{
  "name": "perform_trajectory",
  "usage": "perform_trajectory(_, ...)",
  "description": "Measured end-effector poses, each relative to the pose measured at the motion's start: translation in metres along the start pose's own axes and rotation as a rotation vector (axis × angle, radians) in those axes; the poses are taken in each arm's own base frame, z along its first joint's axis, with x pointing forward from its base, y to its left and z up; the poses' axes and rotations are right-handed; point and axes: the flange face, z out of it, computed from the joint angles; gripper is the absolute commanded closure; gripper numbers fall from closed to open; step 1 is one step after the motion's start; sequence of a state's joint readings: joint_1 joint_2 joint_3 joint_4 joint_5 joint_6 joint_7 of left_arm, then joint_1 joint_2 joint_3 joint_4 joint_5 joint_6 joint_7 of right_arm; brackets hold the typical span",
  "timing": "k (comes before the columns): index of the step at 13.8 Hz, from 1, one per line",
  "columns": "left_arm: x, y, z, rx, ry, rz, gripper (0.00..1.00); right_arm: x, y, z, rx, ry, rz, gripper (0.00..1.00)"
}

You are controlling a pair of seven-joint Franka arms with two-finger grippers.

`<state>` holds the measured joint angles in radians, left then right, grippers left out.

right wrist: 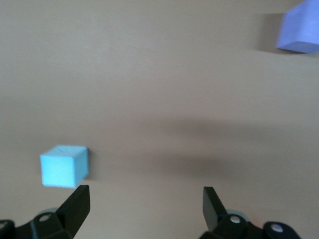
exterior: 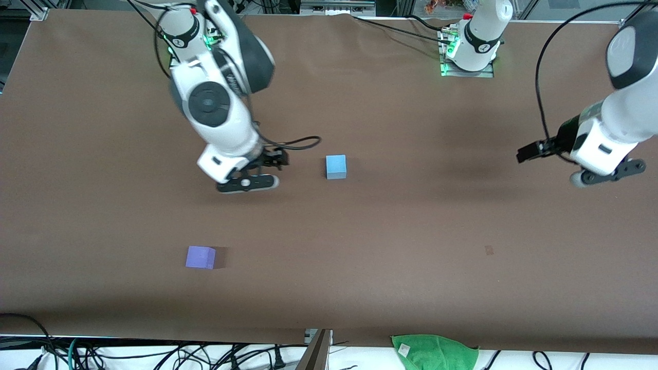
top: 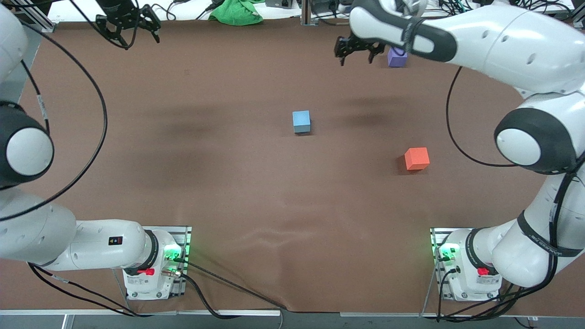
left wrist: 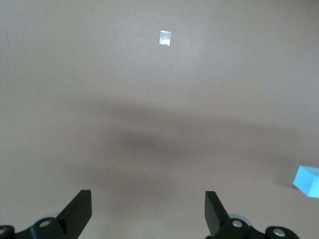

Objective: Place blue block between orange and purple blocks
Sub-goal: 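Grasp the light-blue cube with the right gripper while the left gripper withdraws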

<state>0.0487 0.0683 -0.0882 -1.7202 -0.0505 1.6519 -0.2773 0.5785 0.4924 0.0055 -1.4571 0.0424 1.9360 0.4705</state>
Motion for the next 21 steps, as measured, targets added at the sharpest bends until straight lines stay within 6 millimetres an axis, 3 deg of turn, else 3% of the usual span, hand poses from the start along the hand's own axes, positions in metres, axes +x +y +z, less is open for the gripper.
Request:
perform_trajectory(3,-0.021,-0.013,-0.008,-0.001,0.026,0.062,0.00,-0.005,-0.043,0.044,0.021,0.037,0.031,0.00)
perform_trajectory(6,-0.025,-0.019,-0.020,0.021,0.064,0.160,0.00,-0.018,-0.076,0.074,0.028,0.048,0.014,0.00)
perform_trajectory(11,-0.024,-0.029,-0.035,0.036,0.079,0.167,0.00,-0.051,-0.128,0.119,0.023,0.039,0.033,0.00)
perform_trajectory(17,-0.024,-0.037,-0.038,0.058,0.073,0.163,0.00,-0.074,-0.157,0.151,0.022,0.037,0.031,0.00)
perform_trajectory(21,-0.024,-0.038,-0.038,0.058,0.073,0.164,0.00,-0.079,-0.163,0.164,0.002,0.045,0.005,0.00)
